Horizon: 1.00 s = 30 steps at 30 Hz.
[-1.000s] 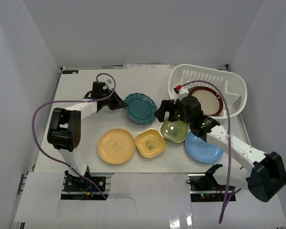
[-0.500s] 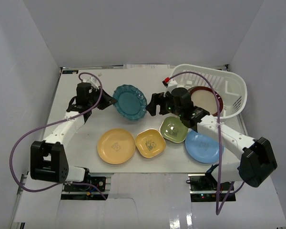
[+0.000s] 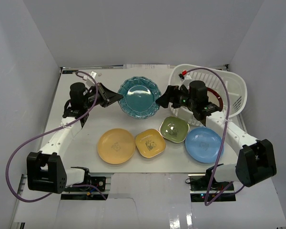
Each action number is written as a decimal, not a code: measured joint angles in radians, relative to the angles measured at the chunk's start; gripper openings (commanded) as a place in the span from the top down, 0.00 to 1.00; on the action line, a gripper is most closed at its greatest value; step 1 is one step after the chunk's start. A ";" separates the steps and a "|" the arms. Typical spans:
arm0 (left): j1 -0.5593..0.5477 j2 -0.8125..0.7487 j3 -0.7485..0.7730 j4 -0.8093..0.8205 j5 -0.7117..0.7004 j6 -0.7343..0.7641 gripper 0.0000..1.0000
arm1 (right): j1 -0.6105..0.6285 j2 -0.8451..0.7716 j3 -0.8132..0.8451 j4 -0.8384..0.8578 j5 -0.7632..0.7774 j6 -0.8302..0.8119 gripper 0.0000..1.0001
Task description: Place the plates into the plastic bin on the countertop
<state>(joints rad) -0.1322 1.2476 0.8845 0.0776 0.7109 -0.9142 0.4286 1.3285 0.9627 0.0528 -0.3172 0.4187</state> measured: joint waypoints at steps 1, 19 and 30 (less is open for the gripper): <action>0.000 0.000 -0.007 0.024 0.024 -0.016 1.00 | 0.001 0.000 -0.012 0.017 -0.041 0.011 0.10; -0.002 0.019 -0.055 0.153 0.190 -0.071 0.37 | -0.019 -0.050 -0.168 0.293 -0.243 0.291 0.92; -0.005 -0.251 -0.078 -0.231 -0.012 0.229 0.13 | -0.543 -0.230 -0.176 0.176 -0.142 0.346 0.92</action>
<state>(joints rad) -0.1371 0.9962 0.8066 -0.1535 0.6987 -0.6853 -0.1146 1.0981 0.7864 0.2291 -0.4587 0.7643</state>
